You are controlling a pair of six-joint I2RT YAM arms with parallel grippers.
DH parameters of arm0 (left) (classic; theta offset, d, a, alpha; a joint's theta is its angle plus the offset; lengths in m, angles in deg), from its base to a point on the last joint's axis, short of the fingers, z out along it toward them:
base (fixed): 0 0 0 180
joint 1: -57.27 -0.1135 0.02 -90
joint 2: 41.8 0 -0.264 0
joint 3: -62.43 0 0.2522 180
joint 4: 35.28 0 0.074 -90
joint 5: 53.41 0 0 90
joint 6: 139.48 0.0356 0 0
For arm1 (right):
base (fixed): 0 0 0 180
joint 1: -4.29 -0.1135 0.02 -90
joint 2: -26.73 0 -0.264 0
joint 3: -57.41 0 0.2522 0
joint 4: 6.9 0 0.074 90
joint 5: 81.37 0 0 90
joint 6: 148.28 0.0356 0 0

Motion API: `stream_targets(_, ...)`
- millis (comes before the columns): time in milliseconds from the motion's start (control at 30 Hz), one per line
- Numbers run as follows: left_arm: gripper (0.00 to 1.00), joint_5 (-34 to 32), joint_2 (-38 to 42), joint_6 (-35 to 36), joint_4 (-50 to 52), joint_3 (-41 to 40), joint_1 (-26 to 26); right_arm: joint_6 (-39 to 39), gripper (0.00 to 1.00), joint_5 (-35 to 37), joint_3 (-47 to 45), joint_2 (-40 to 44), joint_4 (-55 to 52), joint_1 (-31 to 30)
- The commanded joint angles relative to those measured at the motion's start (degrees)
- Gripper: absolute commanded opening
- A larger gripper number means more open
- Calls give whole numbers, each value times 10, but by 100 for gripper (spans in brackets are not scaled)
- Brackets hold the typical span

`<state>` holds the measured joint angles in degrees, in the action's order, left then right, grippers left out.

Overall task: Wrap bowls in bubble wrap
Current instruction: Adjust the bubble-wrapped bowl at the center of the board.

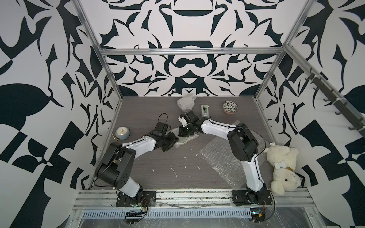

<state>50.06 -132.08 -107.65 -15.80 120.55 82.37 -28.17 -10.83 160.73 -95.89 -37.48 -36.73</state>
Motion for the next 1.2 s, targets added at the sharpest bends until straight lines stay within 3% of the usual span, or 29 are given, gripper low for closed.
stream_targets(0,61,-47,-9,64,46,16,-20,-1,2,4,-6,42,-10,-1)
stream_targets(233,59,-95,-30,167,108,42,-54,-16,11,5,-2,74,-21,11)
stream_targets(467,58,-127,-61,241,155,101,-64,-36,14,6,8,82,-48,31)
stream_targets(933,58,-117,-57,266,151,123,-65,-89,19,36,32,42,-107,51)
stream_targets(1167,58,-109,-63,267,149,132,-65,-95,26,2,15,62,-103,79)
